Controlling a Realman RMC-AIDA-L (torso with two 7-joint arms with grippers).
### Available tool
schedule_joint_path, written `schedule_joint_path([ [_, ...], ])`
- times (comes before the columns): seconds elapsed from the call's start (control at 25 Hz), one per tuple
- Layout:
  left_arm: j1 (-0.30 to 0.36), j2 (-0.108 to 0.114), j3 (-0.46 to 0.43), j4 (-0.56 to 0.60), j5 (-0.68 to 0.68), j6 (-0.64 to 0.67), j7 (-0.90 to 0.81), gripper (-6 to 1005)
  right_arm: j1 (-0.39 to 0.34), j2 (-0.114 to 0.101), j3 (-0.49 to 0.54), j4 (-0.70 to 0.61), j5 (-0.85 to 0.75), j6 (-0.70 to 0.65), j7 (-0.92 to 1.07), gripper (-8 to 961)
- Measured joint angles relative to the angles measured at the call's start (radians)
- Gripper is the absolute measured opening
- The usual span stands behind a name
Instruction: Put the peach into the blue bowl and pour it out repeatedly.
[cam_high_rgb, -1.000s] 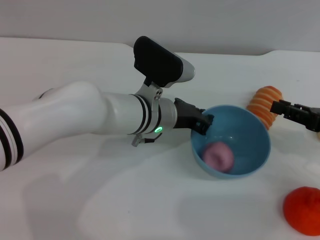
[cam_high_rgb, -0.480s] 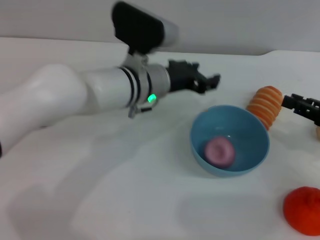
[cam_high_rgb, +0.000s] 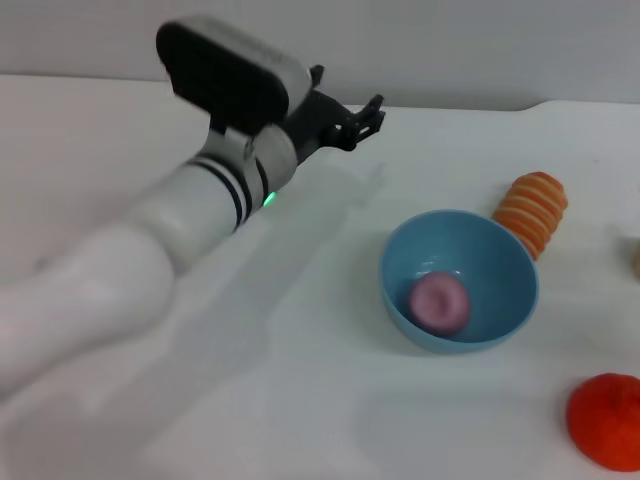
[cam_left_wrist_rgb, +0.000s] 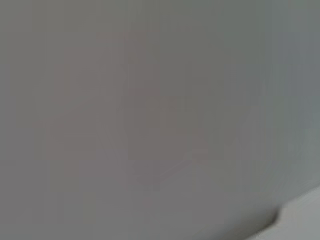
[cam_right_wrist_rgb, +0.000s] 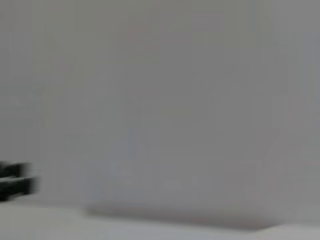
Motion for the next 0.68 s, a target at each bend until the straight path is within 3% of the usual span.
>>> schedule_joint_path([
  [0.04, 0.009, -0.002, 0.075, -0.016, 0.0, -0.121, -0.006, 635, 0.0, 0.0, 0.0, 0.0, 0.0, 0.0, 0.0, 511],
  [0.16, 0.019, -0.004, 0.18, -0.041, 0.0, -0.278, -0.025, 810, -0.015, -0.001, 0.031, 0.172, 0.254, 0.004, -0.3, 589],
  [0.32, 0.017, -0.009, 0.33, -0.102, 0.001, -0.48, -0.126, 822, -0.03, 0.002, 0.033, 0.308, 0.455, -0.008, -0.529, 615],
  [0.44, 0.013, -0.011, 0.402, -0.149, 0.001, -0.552, -0.239, 828, -0.032, 0.004, 0.033, 0.39, 0.536, -0.028, -0.617, 616],
  [0.68, 0.016, -0.011, 0.445, -0.206, 0.001, -0.58, -0.34, 829, -0.035, 0.003, 0.042, 0.455, 0.559, -0.038, -0.63, 616],
])
